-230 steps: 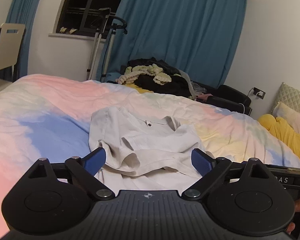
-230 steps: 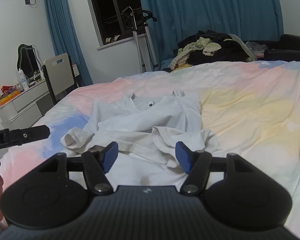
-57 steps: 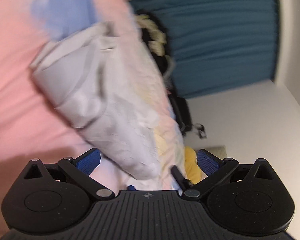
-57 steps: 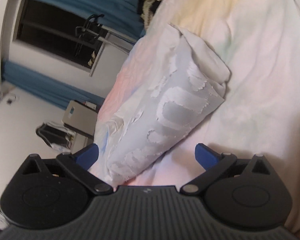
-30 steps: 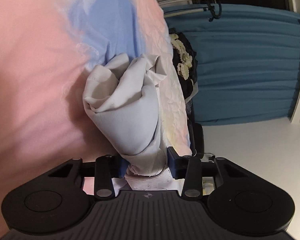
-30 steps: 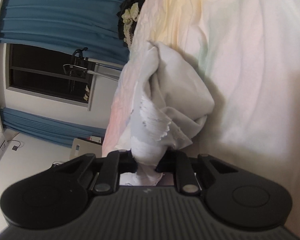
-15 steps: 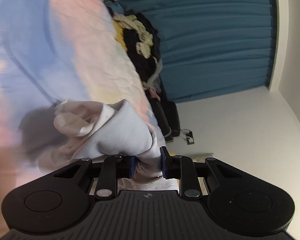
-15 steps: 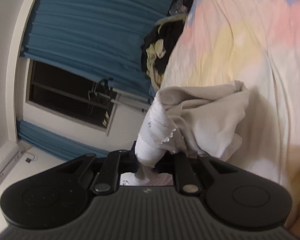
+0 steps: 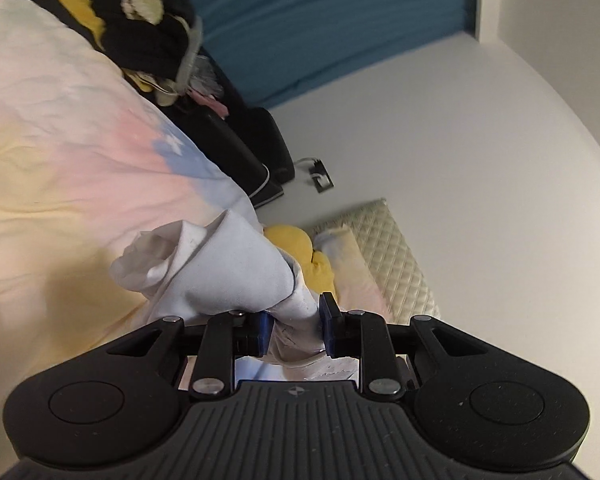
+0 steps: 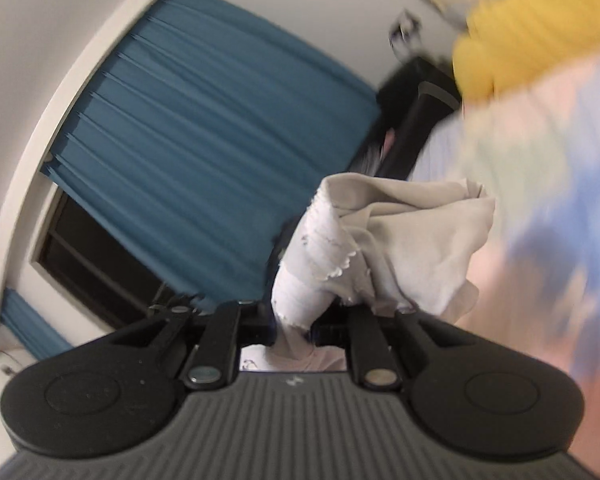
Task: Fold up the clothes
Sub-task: 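Lift and carry the folded shirt with both grippers toward the pillows, then open both grippers and set the shirt down beside the pillows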
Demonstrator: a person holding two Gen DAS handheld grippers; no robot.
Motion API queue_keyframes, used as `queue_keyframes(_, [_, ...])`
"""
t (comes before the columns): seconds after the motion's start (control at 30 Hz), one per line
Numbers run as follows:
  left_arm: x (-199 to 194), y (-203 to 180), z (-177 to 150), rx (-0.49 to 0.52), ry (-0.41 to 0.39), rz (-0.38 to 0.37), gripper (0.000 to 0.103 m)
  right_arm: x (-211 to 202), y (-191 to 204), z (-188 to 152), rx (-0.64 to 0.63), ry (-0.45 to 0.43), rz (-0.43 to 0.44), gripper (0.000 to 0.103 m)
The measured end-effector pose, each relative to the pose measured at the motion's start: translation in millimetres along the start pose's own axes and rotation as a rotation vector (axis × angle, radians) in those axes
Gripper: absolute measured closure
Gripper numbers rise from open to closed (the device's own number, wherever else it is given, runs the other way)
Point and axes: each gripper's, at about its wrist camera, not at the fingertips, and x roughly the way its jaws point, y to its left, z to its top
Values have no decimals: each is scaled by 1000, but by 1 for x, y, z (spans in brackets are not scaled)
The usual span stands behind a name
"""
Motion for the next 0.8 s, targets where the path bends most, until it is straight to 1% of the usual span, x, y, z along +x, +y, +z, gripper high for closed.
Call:
queue_keyframes(0.07, [29, 18, -7, 40, 26, 11, 75, 6, -24, 0, -42, -29, -34, 86])
queue_keyframes(0.1, [40, 30, -13, 63, 38, 30, 75, 9, -39, -5, -51, -32, -59, 86])
queue_keyframes(0.17, [57, 58, -27, 84, 84, 90, 75, 16, -77, -21, -47, -6, -133, 86])
queue_keyframes(0.23, [62, 80, -38, 95, 118, 126, 75, 23, -117, -43, -14, 62, -228, 86])
queue_keyframes(0.27, [64, 91, -43, 100, 135, 144, 75, 24, -137, -55, 13, 96, -261, 86])
queue_keyframes(0.3, [67, 102, -49, 105, 152, 162, 75, 24, -150, -65, 23, 114, -275, 86])
queue_keyframes(0.37, [64, 108, -57, 146, 166, 179, 75, 22, -176, -86, 42, 147, -302, 86])
queue_keyframes(0.47, [61, 113, -63, 184, 178, 217, 73, 21, -191, -103, 41, 155, -316, 84])
queue_keyframes(0.53, [58, 109, -62, 196, 183, 243, 65, 24, -191, -106, 26, 158, -322, 84])
queue_keyframes(0.57, [50, 102, -66, 220, 182, 252, 54, 25, -188, -106, 16, 165, -328, 80])
queue_keyframes(0.6, [47, 95, -67, 246, 175, 265, 36, 26, -183, -103, -6, 179, -341, 79])
queue_keyframes(0.63, [37, 89, -67, 263, 160, 272, 28, 27, -177, -100, -27, 193, -353, 74])
queue_keyframes(0.67, [28, 82, -68, 280, 146, 278, 19, 27, -172, -98, -49, 207, -364, 66])
queue_keyframes(0.7, [19, 76, -68, 296, 131, 285, 16, 23, -165, -97, -70, 218, -370, 56])
queue_keyframes(0.73, [9, 69, -68, 312, 127, 291, 16, 18, -157, -98, -91, 224, -372, 52])
queue_keyframes(0.77, [0, 62, -67, 329, 123, 298, 15, 12, -147, -98, -128, 237, -381, 45])
queue_keyframes(0.8, [-9, 54, -67, 345, 120, 305, 14, 6, -137, -98, -166, 250, -390, 43])
